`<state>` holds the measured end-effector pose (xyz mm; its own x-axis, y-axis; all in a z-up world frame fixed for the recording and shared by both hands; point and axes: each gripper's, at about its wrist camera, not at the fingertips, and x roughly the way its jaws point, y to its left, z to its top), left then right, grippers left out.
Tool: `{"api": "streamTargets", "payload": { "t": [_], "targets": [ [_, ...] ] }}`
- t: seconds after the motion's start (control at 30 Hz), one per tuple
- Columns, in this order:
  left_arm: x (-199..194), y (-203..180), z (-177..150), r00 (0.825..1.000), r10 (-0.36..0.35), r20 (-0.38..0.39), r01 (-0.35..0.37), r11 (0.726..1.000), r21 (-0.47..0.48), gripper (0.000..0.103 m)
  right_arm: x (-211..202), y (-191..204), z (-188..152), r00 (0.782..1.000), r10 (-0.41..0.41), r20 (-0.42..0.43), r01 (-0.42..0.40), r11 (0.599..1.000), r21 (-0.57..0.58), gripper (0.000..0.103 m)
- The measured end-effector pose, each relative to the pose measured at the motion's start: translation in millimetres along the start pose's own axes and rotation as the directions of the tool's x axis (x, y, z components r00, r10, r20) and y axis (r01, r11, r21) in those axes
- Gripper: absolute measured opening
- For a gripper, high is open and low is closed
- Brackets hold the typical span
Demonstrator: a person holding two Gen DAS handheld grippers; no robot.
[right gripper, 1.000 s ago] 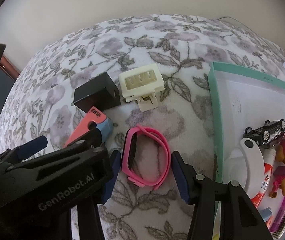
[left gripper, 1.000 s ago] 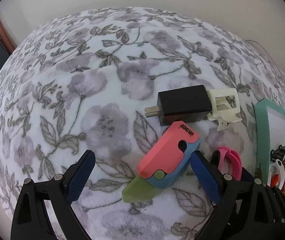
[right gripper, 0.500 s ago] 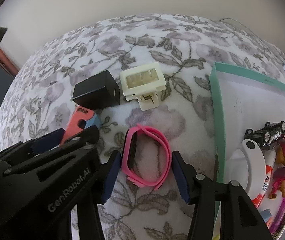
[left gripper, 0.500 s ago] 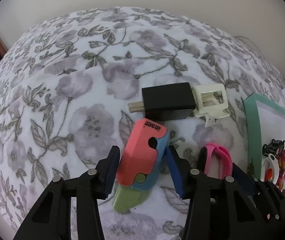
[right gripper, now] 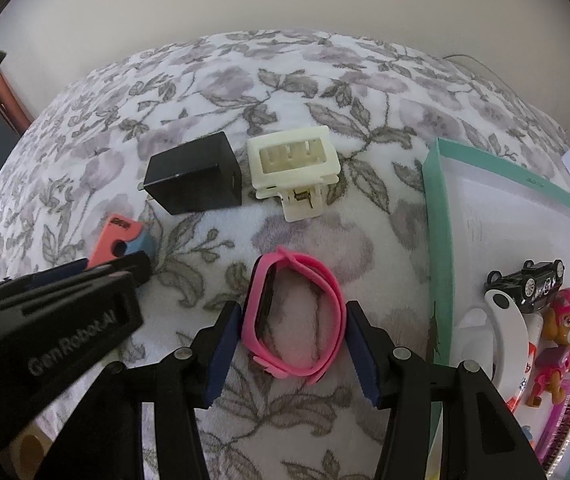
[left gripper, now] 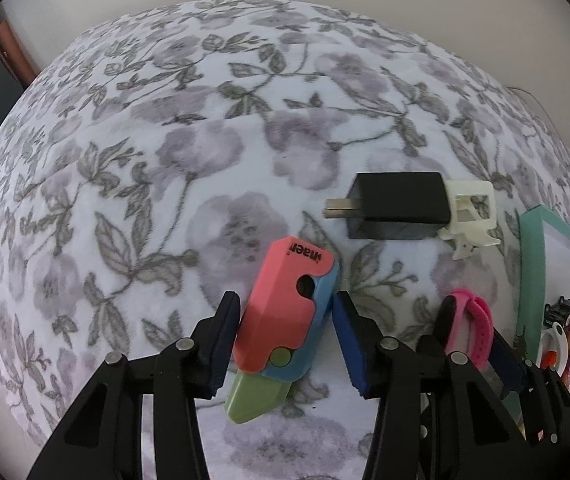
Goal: Organize rigid objects
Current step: 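Lift and carry the toy knife and pink band into the tray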
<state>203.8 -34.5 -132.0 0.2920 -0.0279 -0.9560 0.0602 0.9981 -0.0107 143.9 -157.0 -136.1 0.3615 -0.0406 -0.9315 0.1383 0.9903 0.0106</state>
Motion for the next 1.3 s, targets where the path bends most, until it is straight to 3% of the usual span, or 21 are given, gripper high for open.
{"api": "streamTargets", "payload": {
  "t": [0.37, 0.63, 0.83, 1.3],
  "targets": [
    [1, 4, 2, 1.000, 0.003, 0.001, -0.003, 1.000, -0.004, 0.050, -2, 5, -5, 0.999, -0.031, 0.021, 0.031, 0.999, -0.013, 0.055],
    [-4, 0, -4, 1.000, 0.030, 0.004, -0.030, 1.000, 0.008, 0.049, -8, 4, -11, 0.999, -0.031, -0.010, 0.031, 0.999, -0.014, 0.053],
    [-18, -1, -15, 1.000, 0.007, 0.006, -0.007, 1.000, -0.007, 0.044, -18, -6, -18, 0.999, -0.025, -0.026, 0.026, 0.999, 0.033, 0.052],
    [-42, 2, -19, 0.998, -0.038, 0.042, 0.038, 0.999, -0.011, 0.040, -56, -32, -18, 1.000, 0.005, 0.025, -0.009, 0.988, 0.152, 0.052]
  ]
}}
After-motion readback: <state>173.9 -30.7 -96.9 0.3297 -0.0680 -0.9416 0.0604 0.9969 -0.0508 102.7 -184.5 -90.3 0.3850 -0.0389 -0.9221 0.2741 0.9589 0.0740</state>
